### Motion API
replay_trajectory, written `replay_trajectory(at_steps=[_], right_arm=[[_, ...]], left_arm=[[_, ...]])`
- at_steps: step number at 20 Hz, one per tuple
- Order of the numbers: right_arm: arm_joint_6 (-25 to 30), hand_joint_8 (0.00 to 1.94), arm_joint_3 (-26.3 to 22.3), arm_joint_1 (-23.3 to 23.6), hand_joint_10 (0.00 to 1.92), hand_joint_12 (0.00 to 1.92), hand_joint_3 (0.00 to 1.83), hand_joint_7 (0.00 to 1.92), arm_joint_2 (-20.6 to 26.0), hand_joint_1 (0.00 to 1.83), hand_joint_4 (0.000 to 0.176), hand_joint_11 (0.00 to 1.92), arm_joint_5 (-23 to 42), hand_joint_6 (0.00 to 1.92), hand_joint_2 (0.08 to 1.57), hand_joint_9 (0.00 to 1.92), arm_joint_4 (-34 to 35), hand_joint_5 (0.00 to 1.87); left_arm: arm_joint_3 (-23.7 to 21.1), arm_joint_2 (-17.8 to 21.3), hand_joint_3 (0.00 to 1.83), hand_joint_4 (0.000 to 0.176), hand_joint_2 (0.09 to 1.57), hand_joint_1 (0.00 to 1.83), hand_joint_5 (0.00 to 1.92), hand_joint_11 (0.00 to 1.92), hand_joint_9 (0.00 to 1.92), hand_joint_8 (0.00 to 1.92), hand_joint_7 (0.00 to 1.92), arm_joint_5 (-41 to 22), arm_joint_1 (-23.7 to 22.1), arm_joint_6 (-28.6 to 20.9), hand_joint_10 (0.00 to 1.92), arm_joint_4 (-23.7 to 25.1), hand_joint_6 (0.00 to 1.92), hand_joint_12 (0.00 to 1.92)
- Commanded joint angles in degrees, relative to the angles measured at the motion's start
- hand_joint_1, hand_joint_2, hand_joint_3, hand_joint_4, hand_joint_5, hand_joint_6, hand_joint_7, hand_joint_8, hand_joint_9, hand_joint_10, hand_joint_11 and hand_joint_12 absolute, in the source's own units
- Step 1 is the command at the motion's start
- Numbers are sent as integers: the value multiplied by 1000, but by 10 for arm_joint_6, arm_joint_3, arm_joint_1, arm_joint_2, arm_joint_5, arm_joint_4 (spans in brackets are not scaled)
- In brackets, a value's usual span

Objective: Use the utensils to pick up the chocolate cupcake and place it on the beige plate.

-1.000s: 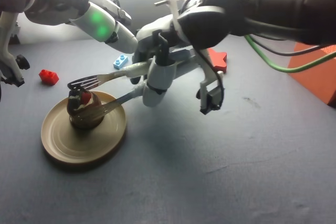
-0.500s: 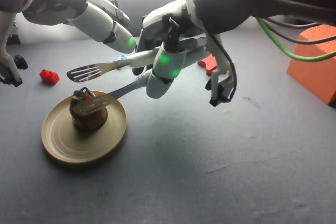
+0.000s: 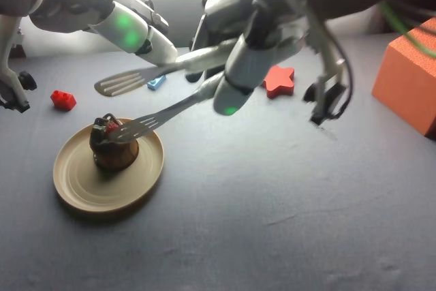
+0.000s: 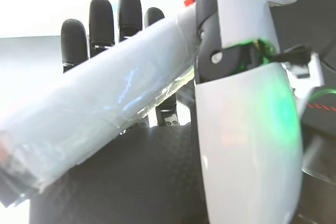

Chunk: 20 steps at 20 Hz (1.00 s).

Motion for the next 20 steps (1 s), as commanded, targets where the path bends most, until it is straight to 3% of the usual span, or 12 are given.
replay_trajectory(at_steps=[1, 4, 7, 13, 20], right_arm=[[-4, 267, -8, 7, 913, 1382, 0, 735, 9, 1094, 0, 197, 42, 12, 990, 487, -4, 741], [-4, 303, -64, -6, 947, 1421, 2, 719, 59, 1083, 0, 189, 45, 6, 1010, 476, -16, 737], [-60, 336, -110, -9, 934, 1397, 0, 714, 101, 1081, 0, 191, 69, 2, 1015, 488, -16, 730], [-70, 352, -141, -12, 930, 1414, 3, 703, 159, 1055, 0, 176, 61, 3, 1034, 488, -21, 727], [-152, 353, -173, -30, 937, 1456, 4, 695, 235, 1030, 0, 127, 108, 2, 1031, 460, -23, 716]], left_arm=[[-2, 11, 2, 0, 1170, 580, 162, 0, 150, 2, 163, -46, -2, -1, 3, -2, 0, 278], [-8, 19, 0, 0, 1165, 582, 205, 0, 178, 4, 189, -46, -1, -1, 5, -2, 6, 375], [-8, 19, 2, 0, 1178, 578, 178, 0, 141, 0, 162, -45, 0, -2, 0, -2, 0, 273], [-8, 19, 0, 0, 1171, 594, 176, 0, 136, 0, 156, -45, 0, -2, 0, -2, 0, 305], [-10, 20, 0, 0, 1167, 594, 179, 0, 154, 1, 177, -44, 2, 2, 1, -1, 3, 343]])
